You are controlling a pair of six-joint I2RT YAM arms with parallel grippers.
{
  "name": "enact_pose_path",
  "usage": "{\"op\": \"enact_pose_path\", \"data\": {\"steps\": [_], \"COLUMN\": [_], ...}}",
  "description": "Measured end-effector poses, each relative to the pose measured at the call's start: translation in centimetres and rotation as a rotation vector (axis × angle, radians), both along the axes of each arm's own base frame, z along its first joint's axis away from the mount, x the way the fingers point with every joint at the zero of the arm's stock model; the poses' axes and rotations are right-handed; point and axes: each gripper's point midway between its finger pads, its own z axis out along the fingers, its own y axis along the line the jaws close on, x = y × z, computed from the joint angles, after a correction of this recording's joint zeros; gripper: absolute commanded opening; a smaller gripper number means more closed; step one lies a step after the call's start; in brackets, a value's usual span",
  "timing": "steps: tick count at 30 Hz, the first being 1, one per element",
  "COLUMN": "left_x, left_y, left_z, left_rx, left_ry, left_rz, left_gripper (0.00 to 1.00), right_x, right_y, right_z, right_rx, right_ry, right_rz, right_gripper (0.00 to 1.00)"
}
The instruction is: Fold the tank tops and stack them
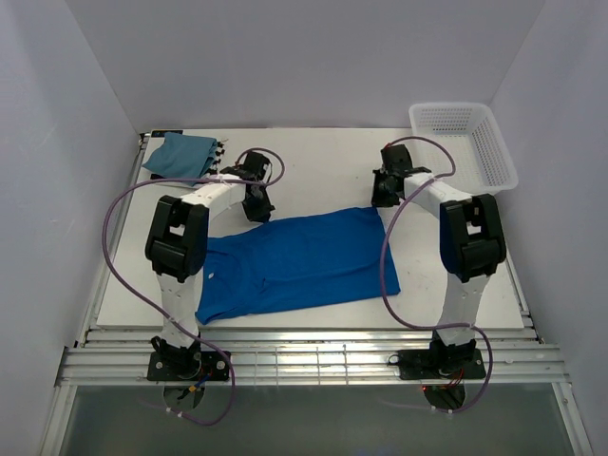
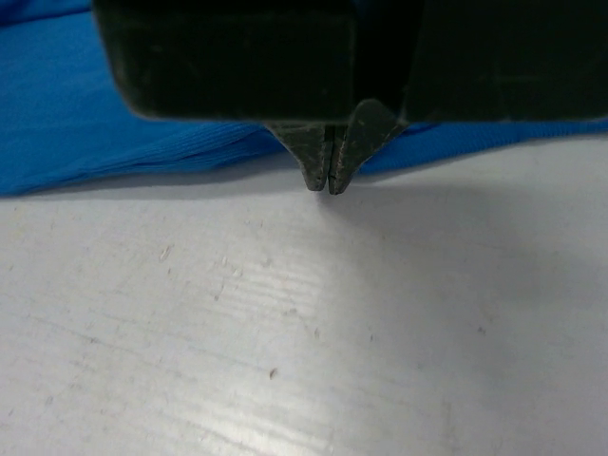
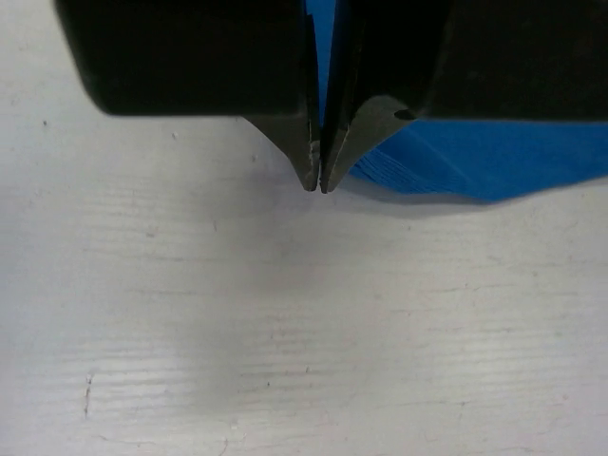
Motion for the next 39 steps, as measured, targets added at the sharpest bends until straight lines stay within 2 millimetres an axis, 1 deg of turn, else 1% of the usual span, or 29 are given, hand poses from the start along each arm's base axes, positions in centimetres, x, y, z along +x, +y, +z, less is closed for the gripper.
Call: {"op": "enact_pose_path", "data": {"steps": [2,5,8,12,15,17,21,25,30,33,34,36,37,38,39], "left_x": [-0.8,-2.5,-3.8,-6.3,-8.4,-9.9,-12.4,-14.3,-15.7,-16.1,-16.3,-16.6,-16.8,-17.0,-17.4], "left_y": [0.1,0.1,-0.2,-0.2,-0.5,-0.7,-1.0,-0.7,-1.0,-1.2,-1.3,-1.3,-1.3,-1.3,-1.2], "left_z": [0.4,1.5,2.7,3.3,3.1,2.8,2.0,1.2,1.0,0.8,0.7,0.5,0.4,0.2,0.1], "left_rx": [-0.013,-0.049,-0.095,-0.131,-0.149,-0.154,-0.154,-0.155,-0.168,-0.173,-0.174,-0.178,-0.180,-0.181,-0.186], "left_ry": [-0.001,-0.010,-0.034,-0.040,-0.032,-0.020,0.008,0.032,0.042,0.049,0.053,0.064,0.071,0.078,0.091], "left_rz": [-0.002,-0.015,-0.031,-0.046,-0.063,-0.077,-0.094,-0.086,-0.090,-0.089,-0.088,-0.083,-0.080,-0.081,-0.074], "left_gripper": [0.00,0.00,0.00,0.00,0.00,0.00,0.00,0.00,0.00,0.00,0.05,0.19,0.36,0.40,0.49], "right_x": [-1.0,-2.2,-3.8,-6.4,-8.3,-9.1,-9.9,-10.8,-11.4,-11.6,-11.7,-12.0,-12.4,-12.9,-13.5], "right_y": [-0.2,-0.5,-0.8,-1.3,-1.8,-2.0,-2.2,-2.6,-3.0,-3.1,-3.1,-3.3,-3.4,-3.6,-3.8], "right_z": [1.2,3.1,4.0,3.4,2.7,2.6,3.1,3.2,2.9,2.7,2.6,2.2,1.7,1.1,0.6], "right_rx": [0.006,0.022,0.036,0.043,0.041,0.040,0.043,0.039,0.024,0.018,0.017,0.011,0.007,0.001,-0.005], "right_ry": [-0.024,-0.076,-0.109,-0.099,-0.080,-0.075,-0.094,-0.098,-0.092,-0.082,-0.079,-0.070,-0.057,-0.042,-0.025], "right_rz": [0.002,0.009,0.019,0.027,0.026,0.026,0.027,0.025,0.023,0.023,0.023,0.020,0.018,0.017,0.017], "right_gripper": [0.08,0.08,0.08,0.08,0.08,0.08,0.08,0.08,0.08,0.08,0.09,0.13,0.18,0.22,0.31]}}
